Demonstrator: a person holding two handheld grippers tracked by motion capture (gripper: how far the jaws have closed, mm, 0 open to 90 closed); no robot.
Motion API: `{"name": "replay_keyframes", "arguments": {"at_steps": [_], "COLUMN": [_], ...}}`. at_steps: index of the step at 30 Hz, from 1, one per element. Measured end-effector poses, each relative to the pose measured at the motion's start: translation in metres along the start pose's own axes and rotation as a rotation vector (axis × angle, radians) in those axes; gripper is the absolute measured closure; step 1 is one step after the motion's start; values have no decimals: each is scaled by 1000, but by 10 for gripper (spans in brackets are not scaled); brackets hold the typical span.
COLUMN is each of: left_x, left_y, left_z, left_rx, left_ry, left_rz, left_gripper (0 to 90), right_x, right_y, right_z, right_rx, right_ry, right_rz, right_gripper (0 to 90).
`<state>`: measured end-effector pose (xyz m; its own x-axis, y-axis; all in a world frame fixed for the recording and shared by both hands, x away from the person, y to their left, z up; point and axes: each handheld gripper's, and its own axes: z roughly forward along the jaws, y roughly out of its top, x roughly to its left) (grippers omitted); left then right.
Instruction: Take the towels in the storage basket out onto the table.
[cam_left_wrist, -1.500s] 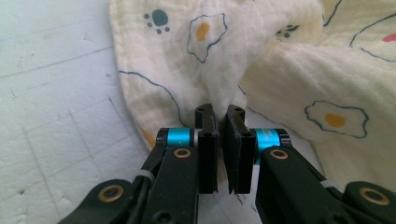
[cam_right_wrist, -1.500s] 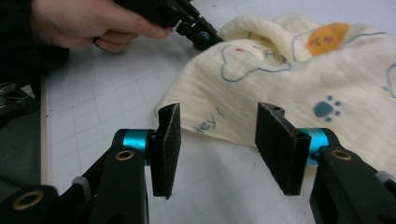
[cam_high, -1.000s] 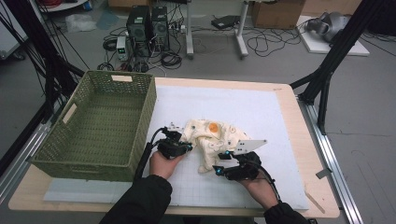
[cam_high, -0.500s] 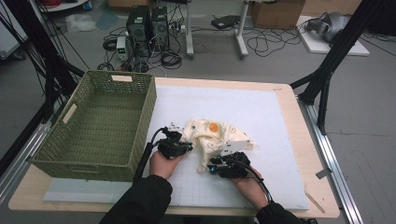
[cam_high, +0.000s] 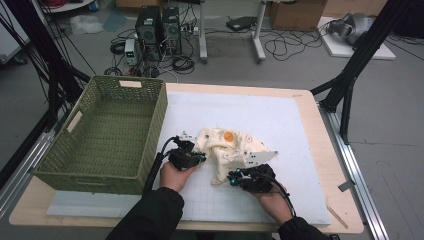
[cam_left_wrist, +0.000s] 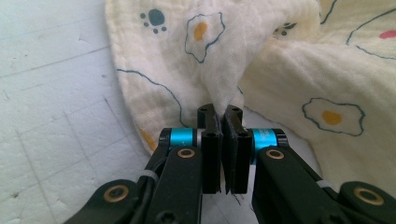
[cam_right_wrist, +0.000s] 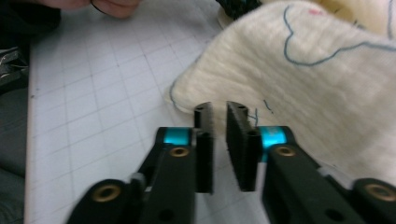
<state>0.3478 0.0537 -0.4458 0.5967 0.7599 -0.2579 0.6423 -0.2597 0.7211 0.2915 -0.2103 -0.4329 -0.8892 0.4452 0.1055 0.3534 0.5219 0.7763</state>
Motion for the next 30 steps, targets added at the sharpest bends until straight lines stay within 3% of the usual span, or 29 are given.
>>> {"name": "replay_keyframes", "arguments": {"at_steps": [6, 11, 17, 22, 30], "left_x": [0, -1, -1, -2, -1], "left_y": [0, 0, 0, 0, 2], "left_z": [0, 0, 1, 1, -9], "left_rx": [3, 2, -2, -1, -23], "left_ry": [1, 5, 6, 9, 24], "left_rz": [0, 0, 0, 4, 8], "left_gripper": [861, 862, 862, 862, 865], "right_x": [11, 12, 6, 1, 0], "right_y": [11, 15, 13, 12, 7], "right_z": [0, 16, 33, 35, 20], "right_rx": [-36, 4, 85, 81, 83], "right_ry": [-19, -29, -74, -63, -48], "right_rz": [-4, 2, 7, 9, -11], "right_gripper": [549, 530, 700, 884, 894]}}
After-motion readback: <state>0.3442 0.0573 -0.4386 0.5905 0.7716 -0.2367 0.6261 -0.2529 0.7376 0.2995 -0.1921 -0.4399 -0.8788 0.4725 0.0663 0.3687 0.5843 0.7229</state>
